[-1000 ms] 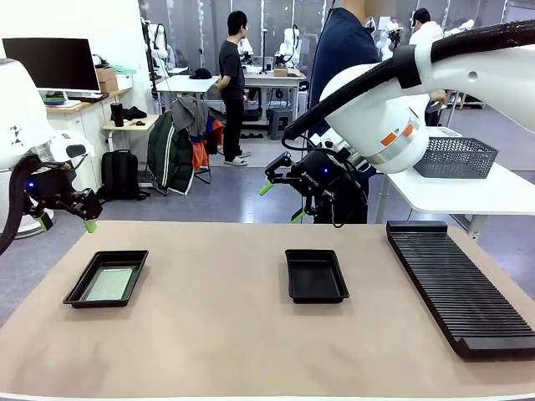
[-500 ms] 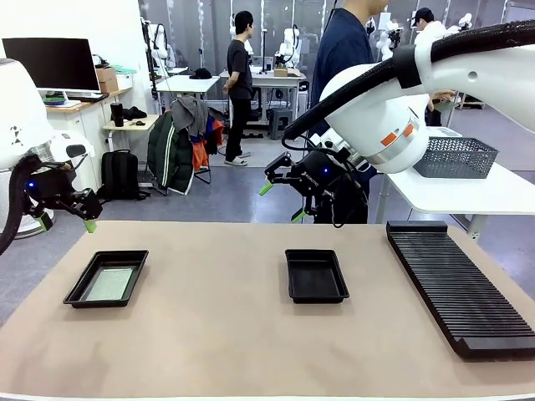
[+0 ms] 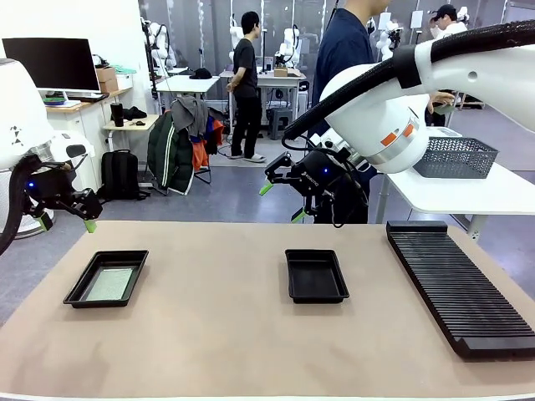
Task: Inspect and transfer BCBs to ESD trays.
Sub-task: Pick up the Blank PCB from the PCB Rack and place it in the right ESD tray.
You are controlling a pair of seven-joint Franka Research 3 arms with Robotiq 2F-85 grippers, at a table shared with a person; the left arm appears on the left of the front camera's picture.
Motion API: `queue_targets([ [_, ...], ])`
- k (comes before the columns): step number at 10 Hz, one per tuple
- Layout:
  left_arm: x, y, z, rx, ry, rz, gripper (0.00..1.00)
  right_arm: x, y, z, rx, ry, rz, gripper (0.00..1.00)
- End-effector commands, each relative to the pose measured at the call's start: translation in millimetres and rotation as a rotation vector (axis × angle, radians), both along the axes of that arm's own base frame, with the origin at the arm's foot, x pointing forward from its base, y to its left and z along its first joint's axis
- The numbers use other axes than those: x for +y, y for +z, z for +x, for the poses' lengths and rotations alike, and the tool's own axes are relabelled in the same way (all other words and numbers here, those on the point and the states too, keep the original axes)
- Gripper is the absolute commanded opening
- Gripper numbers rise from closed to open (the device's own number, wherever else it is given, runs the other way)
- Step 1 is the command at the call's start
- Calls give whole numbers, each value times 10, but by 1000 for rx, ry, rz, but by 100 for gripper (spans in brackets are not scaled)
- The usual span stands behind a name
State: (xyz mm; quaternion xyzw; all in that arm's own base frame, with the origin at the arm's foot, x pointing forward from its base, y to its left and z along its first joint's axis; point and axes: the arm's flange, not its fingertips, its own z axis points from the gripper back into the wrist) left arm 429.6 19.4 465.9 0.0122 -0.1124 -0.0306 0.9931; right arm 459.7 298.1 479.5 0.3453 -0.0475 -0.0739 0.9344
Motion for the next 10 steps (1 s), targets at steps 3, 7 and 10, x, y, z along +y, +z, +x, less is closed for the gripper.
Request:
queue_targets([
  [3, 2, -8, -7, -5, 1, 0, 100, 22, 9, 27, 10, -16, -17, 100],
  [7, 2, -8, -7, -5, 1, 0, 100, 22, 9, 27, 10, -16, -17, 100],
  [10, 2, -8, -7, -5, 1, 0, 100, 22, 9, 27, 10, -16, -17, 100],
])
